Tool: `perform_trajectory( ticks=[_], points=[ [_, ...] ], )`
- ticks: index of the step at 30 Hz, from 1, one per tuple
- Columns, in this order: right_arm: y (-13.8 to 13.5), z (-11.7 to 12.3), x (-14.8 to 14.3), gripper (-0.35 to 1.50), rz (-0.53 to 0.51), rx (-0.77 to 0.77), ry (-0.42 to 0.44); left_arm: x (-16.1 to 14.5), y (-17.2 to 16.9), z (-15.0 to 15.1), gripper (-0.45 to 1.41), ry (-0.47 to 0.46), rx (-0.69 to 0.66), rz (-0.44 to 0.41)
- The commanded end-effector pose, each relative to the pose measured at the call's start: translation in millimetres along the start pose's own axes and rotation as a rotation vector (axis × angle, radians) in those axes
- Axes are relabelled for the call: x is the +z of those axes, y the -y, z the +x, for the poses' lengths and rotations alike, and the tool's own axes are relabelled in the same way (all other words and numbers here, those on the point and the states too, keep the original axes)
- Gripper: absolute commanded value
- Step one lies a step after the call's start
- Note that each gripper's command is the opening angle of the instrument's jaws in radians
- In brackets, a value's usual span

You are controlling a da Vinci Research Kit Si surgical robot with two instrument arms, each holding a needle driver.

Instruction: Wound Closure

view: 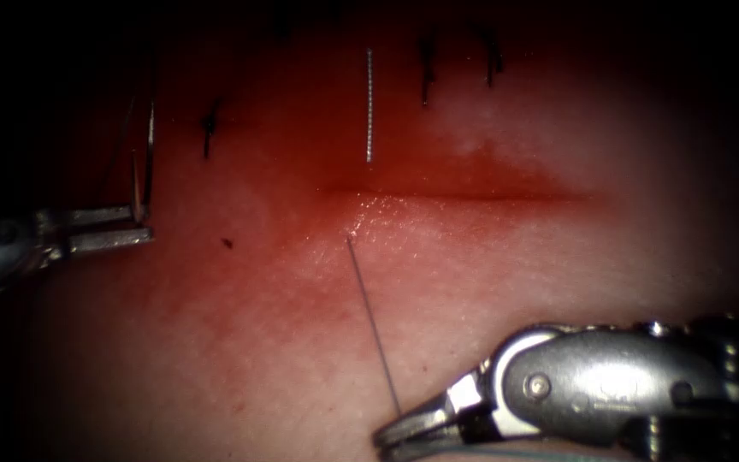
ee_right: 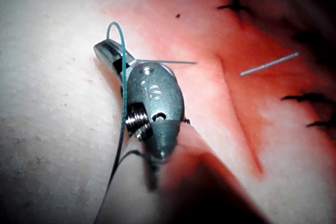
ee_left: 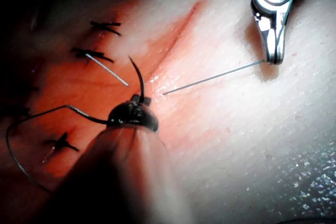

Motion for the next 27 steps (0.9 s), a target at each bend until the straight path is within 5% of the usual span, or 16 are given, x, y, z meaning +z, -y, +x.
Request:
perform_trajectory(
  ticks=[1, 9, 10, 11, 13, 14, 21, 24, 27],
  points=[
    [-0.1, 0.1, 0.9, -0.35, 0.002, -0.004, 0.004, 0.8, 0.2, 0.2, -0.45, 0.000, 0.001, 0.001],
    [0.1, -0.1, 1.0, -0.30, 0.025, -0.032, 0.027, 0.8, 0.2, 0.2, -0.45, 0.000, 0.001, 0.001],
    [-0.2, -0.1, 1.2, 0.21, 0.020, -0.037, 0.015, 0.8, 0.2, 0.2, -0.45, 0.000, 0.001, 0.001],
    [-0.2, -0.1, 1.2, 0.21, 0.020, -0.037, 0.015, 0.8, 0.2, 0.2, -0.45, 0.000, 0.001, 0.001],
    [-1.0, -0.2, 1.2, 1.18, 0.011, -0.051, -0.006, 0.8, 0.2, 0.2, -0.45, 0.000, 0.001, 0.001],
    [-1.4, -0.3, 1.1, 1.30, -0.002, -0.067, -0.007, 0.8, 0.2, 0.2, -0.45, 0.000, 0.001, 0.001],
    [-6.5, -0.5, -4.2, 1.41, -0.211, -0.157, 0.072, 0.8, 0.2, 0.2, -0.45, 0.000, 0.001, 0.001],
    [-9.4, -0.6, -6.7, 1.15, -0.257, -0.119, 0.075, 0.8, 0.2, 0.2, -0.45, 0.000, 0.001, 0.001],
    [-12.7, -1.1, -8.1, 1.08, -0.332, -0.038, 0.044, 0.8, 0.2, 0.2, -0.45, 0.000, 0.001, 0.001]
  ],
)
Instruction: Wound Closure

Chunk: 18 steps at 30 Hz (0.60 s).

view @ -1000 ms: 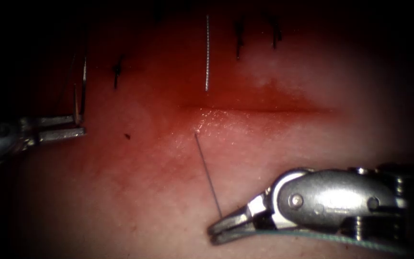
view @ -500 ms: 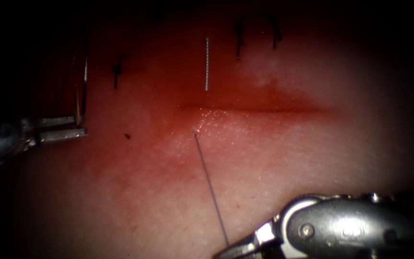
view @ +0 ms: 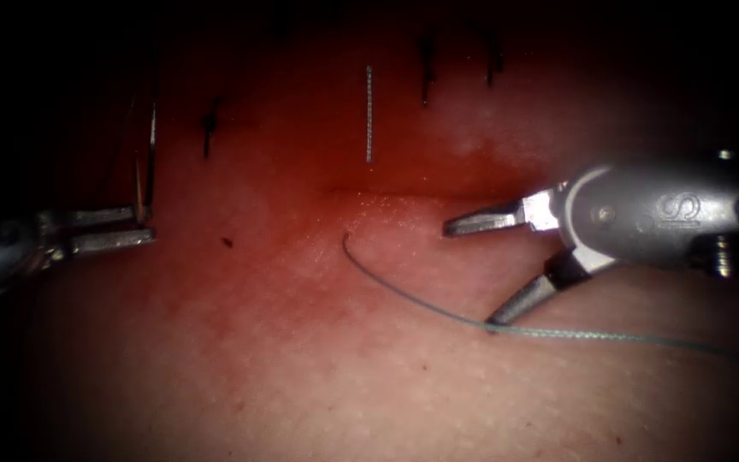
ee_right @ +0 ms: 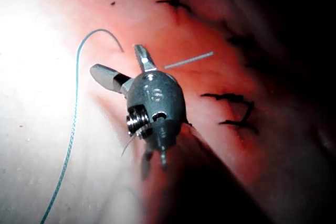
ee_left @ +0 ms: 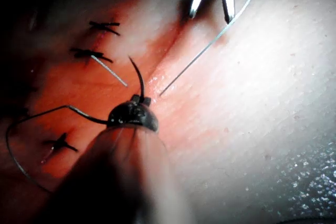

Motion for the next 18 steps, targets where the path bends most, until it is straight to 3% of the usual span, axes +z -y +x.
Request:
perform_trajectory(
  ticks=[1, 2, 8, 9, 10, 11, 12, 15, 18],
  points=[
    [-3.9, -1.2, 1.8, 1.06, -0.059, 0.138, 0.025, 0.7, 0.3, 0.2, -0.45, -0.002, 0.001, 0.001],
    [-3.9, -1.2, 1.8, 1.06, -0.059, 0.138, 0.025, 0.7, 0.3, 0.2, -0.45, -0.002, 0.001, 0.001],
    [-7.6, -4.6, 6.4, 1.26, -0.199, 0.576, 0.055, 0.7, 0.3, 0.1, -0.45, -0.002, 0.001, 0.001],
    [-7.7, -5.2, 7.2, 1.16, -0.218, 0.641, 0.052, 0.7, 0.3, 0.1, -0.45, -0.002, 0.001, 0.001],
    [-7.8, -5.7, 7.9, 0.89, -0.231, 0.697, 0.047, 0.7, 0.3, 0.1, -0.45, -0.002, 0.001, 0.001],
    [-7.7, -6.4, 8.6, 0.47, -0.240, 0.751, 0.042, 0.7, 0.3, 0.1, -0.45, -0.002, 0.001, 0.001],
    [-7.7, -6.9, 9.1, 0.44, -0.231, 0.764, 0.037, 0.7, 0.3, 0.1, -0.45, -0.002, 0.001, 0.001],
    [-8.1, -8.2, 10.3, 0.46, -0.210, 0.842, 0.023, 0.7, 0.3, 0.1, -0.45, -0.002, 0.001, 0.001],
    [-8.8, -9.3, 10.7, 0.74, -0.269, 0.862, 0.027, 0.7, 0.3, 0.1, -0.45, -0.002, 0.001, 0.000]
  ],
)
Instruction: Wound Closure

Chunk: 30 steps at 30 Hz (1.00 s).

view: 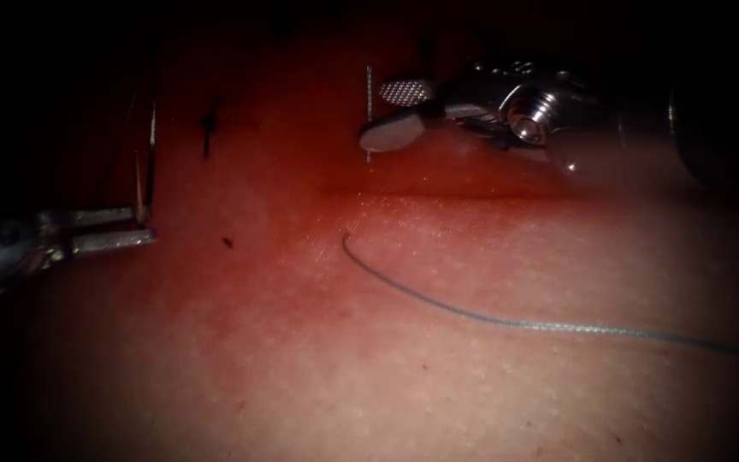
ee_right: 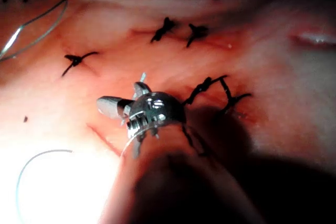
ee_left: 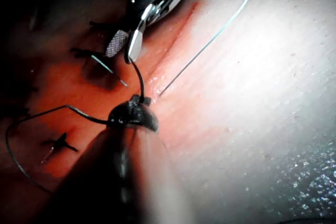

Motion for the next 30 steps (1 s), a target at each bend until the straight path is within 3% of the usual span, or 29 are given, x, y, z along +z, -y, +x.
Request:
perform_trajectory(
  ticks=[1, 6, 9, 18, 21, 23, 24, 25, 26, 28, 30],
  points=[
    [-0.7, 0.3, 1.2, 0.81, -0.017, -0.002, -0.010, 0.7, 0.3, 0.1, -0.45, -0.002, 0.002, 0.000],
    [-1.4, 0.0, 1.6, 0.99, -0.058, 0.059, -0.026, 0.7, 0.3, 0.1, -0.45, -0.002, 0.002, 0.000],
    [-1.6, -0.3, 2.1, 0.83, -0.039, 0.101, -0.022, 0.7, 0.3, 0.1, -0.45, -0.002, 0.001, 0.001],
    [-2.6, -1.5, 3.5, 0.88, -0.045, 0.160, -0.008, 0.7, 0.3, 0.1, -0.45, -0.002, 0.001, 0.001],
    [-2.6, -1.5, 3.9, 0.79, -0.026, 0.182, 0.000, 0.8, 0.3, 0.1, -0.45, -0.002, 0.001, 0.001],
    [-2.5, -1.5, 4.4, 0.61, -0.021, 0.182, 0.001, 0.8, 0.3, 0.1, -0.45, -0.002, 0.001, 0.001],
    [-2.4, -1.5, 4.6, 0.37, -0.020, 0.182, 0.001, 0.8, 0.4, 0.1, -0.45, -0.002, 0.001, 0.001],
    [-2.1, -1.6, 5.0, -0.10, -0.012, 0.186, 0.007, 0.8, 0.4, 0.0, -0.45, -0.002, 0.002, 0.001],
    [-2.1, -1.6, 5.0, -0.10, -0.012, 0.186, 0.007, 0.8, 0.4, 0.0, -0.45, -0.002, 0.002, 0.001],
    [-1.9, -1.6, 5.4, -0.35, -0.012, 0.198, 0.010, 0.8, 0.4, 0.0, -0.45, -0.002, 0.002, 0.001],
    [-1.7, -1.6, 5.5, -0.35, -0.005, 0.198, 0.016, 0.8, 0.4, 0.0, -0.45, -0.002, 0.002, 0.001]
  ],
)
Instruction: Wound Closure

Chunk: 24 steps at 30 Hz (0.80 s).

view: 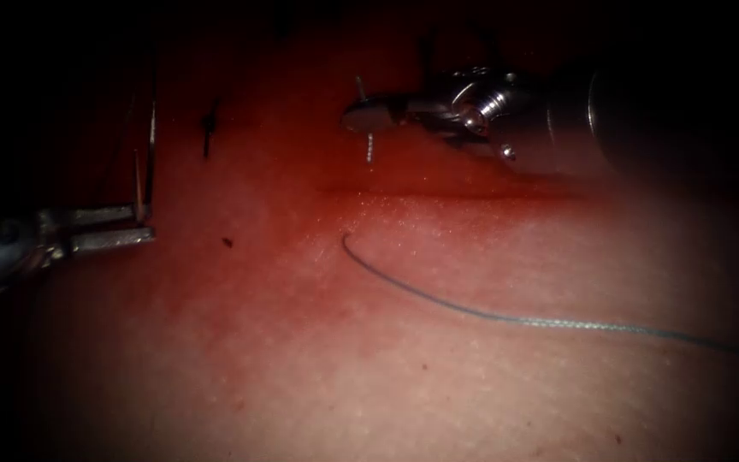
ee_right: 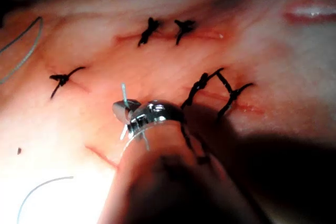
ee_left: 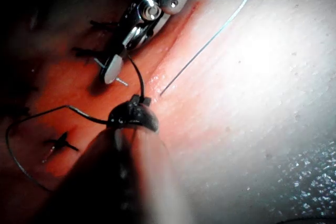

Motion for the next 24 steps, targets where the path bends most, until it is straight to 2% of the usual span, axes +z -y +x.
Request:
perform_trajectory(
  ticks=[1, 6, 11, 17, 24],
  points=[
    [0.2, 0.4, 1.1, -0.35, 0.004, -0.003, -0.001, 0.7, 0.2, 0.2, -0.45, -0.002, 0.002, 0.001],
    [0.2, 0.7, 0.7, -0.35, 0.002, 0.005, 0.009, 0.7, 0.2, 0.1, -0.45, 0.001, 0.002, -0.001],
    [0.8, 2.2, -0.4, -0.35, 0.048, -0.084, -0.078, 0.7, 0.2, 0.1, -0.45, 0.000, 0.002, -0.001],
    [2.6, 3.8, -1.7, -0.35, 0.094, -0.118, -0.161, 0.9, 0.5, 0.0, -0.45, 0.001, 0.014, -0.001],
    [3.9, 4.4, -2.4, -0.35, 0.109, -0.132, -0.185, 1.5, 1.5, -1.0, -0.45, 0.068, 0.057, 0.073]
  ],
)
